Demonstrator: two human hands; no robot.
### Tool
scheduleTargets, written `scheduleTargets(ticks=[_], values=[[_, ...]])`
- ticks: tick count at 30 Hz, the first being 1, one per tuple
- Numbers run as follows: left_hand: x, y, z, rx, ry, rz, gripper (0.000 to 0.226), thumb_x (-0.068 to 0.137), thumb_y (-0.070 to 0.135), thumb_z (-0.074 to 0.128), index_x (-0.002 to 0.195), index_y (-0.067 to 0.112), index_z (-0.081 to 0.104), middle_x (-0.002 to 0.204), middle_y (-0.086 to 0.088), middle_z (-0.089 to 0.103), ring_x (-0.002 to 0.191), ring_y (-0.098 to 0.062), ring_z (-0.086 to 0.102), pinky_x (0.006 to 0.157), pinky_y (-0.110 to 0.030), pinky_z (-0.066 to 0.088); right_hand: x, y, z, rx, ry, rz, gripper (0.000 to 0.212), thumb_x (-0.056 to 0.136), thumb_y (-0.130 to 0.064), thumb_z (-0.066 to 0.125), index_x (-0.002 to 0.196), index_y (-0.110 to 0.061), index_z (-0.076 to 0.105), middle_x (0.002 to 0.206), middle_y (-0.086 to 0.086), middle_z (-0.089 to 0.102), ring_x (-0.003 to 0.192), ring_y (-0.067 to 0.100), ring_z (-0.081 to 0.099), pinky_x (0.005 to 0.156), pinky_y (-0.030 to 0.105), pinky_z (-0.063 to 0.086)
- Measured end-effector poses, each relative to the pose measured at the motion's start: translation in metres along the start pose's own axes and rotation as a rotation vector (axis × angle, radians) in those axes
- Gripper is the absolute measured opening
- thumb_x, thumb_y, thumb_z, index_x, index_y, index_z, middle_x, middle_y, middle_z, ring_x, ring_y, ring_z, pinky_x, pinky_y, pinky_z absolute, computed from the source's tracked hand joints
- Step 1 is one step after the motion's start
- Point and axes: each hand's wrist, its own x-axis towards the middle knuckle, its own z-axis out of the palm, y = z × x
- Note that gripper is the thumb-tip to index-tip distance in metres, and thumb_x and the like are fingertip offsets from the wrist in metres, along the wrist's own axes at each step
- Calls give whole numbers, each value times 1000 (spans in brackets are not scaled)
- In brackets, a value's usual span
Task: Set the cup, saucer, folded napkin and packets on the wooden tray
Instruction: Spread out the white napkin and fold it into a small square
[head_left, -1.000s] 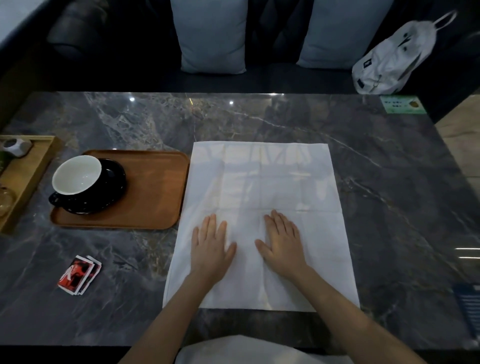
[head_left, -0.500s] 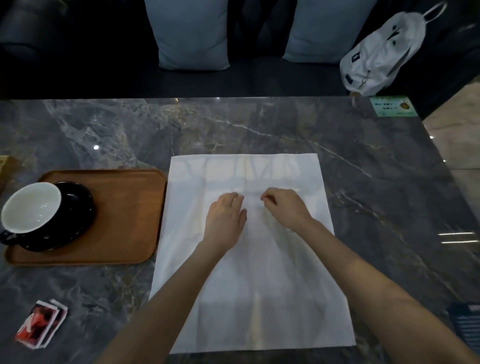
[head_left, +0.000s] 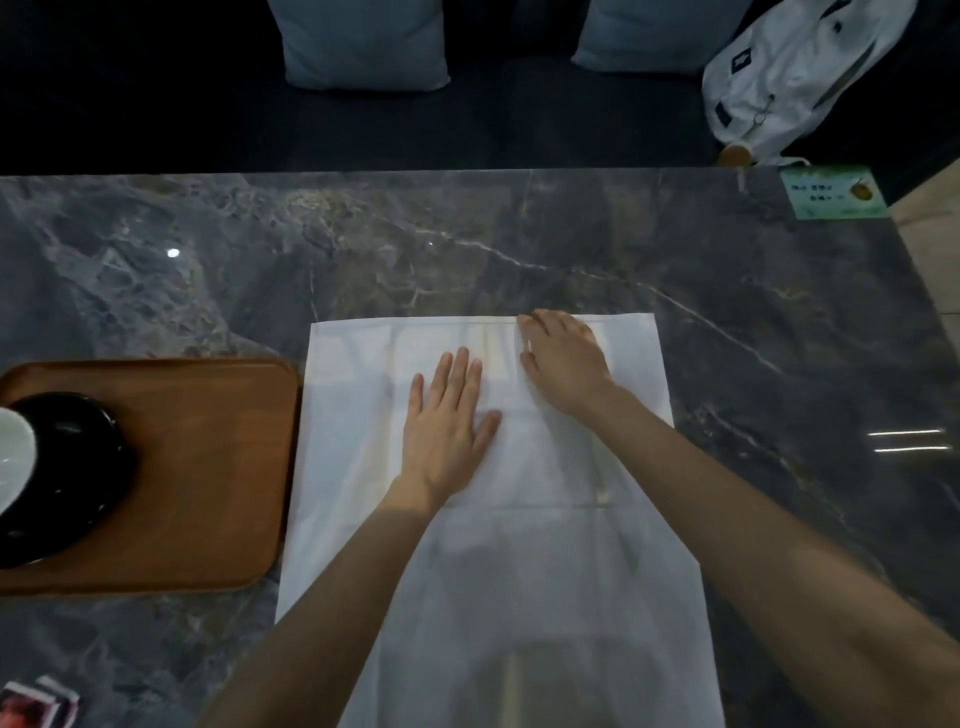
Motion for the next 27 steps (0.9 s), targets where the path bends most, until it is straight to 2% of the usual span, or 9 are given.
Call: scheduleTargets(ticks=[4, 7, 11, 13, 16, 20, 22, 24, 27], values=[[0, 0, 2, -28, 24, -2, 69, 86, 53, 8, 145, 18, 11, 157, -2, 9, 143, -17, -2, 113, -39, -6, 7, 0, -2, 15, 48, 11, 48, 91, -24, 46, 137, -11, 36, 137, 12, 43, 127, 30, 36, 105, 39, 28], [0, 4, -7, -35, 11, -3, 66, 88, 50, 15, 144, 15, 20, 156, -5, 15, 144, -23, 9, 116, -44, 3, 12, -2, -7, 9, 27, -1, 37, 90, -20, 47, 127, -11, 48, 125, 12, 51, 118, 29, 40, 100, 38, 30], [19, 11, -35, -108, 97, -42, 44, 90, 29, 45, 130, 10, 44, 137, -12, 48, 129, -28, 40, 110, -45, 22, 9, -7, -9, 26, 58, -20, 21, 87, -11, 47, 102, -7, 60, 110, 13, 58, 107, 30, 47, 90, 37, 34], [30, 12, -48, -126, 196, -7, 49, 83, 19, 57, 129, 9, 45, 131, -15, 52, 123, -32, 45, 104, -47, 32, 3, -8, -9, 58, 96, -25, 17, 85, -9, 47, 95, -5, 60, 104, 14, 61, 101, 32, 52, 86, 37, 34], [43, 11, -61, -28, 149, 83, 54, 80, 15, 61, 131, 12, 43, 138, -12, 46, 132, -30, 35, 110, -47, 25, -6, -9, -12, 98, 166, -47, 12, 85, -11, 49, 90, -7, 59, 98, 13, 65, 94, 31, 56, 87, 37, 36], [43, 2, -70, 45, 114, 70, 23, 86, 15, 52, 105, 9, 61, 110, -13, 63, 115, -30, 49, 112, -40, 16, -18, -1, -18, 113, 210, -90, 10, 82, -12, 51, 86, -7, 59, 88, 11, 67, 85, 31, 58, 85, 36, 34], [36, -9, -74, -46, 145, 28, 19, 84, 12, 53, 97, 7, 65, 99, -16, 66, 102, -33, 56, 105, -39, 27, -25, 3, -22, 106, 171, -91, 10, 82, -14, 52, 86, -8, 59, 88, 10, 67, 85, 31, 58, 83, 35, 32], [27, -22, -81, -95, 159, -18, 15, 83, 10, 55, 92, 5, 66, 94, -18, 66, 94, -36, 58, 86, -39, 41, -33, 7, -28, 103, 101, -93, 11, 83, -16, 54, 88, -9, 59, 93, 10, 68, 89, 32, 58, 81, 33, 32], [9, -42, -93, -64, 174, -40, 13, 82, 11, 57, 88, 5, 66, 91, -18, 65, 91, -36, 59, 70, -41, 44, -46, 12, -37, 31, 35, -107, 13, 83, -17, 54, 92, -9, 61, 101, 11, 68, 97, 31, 59, 86, 35, 35]])
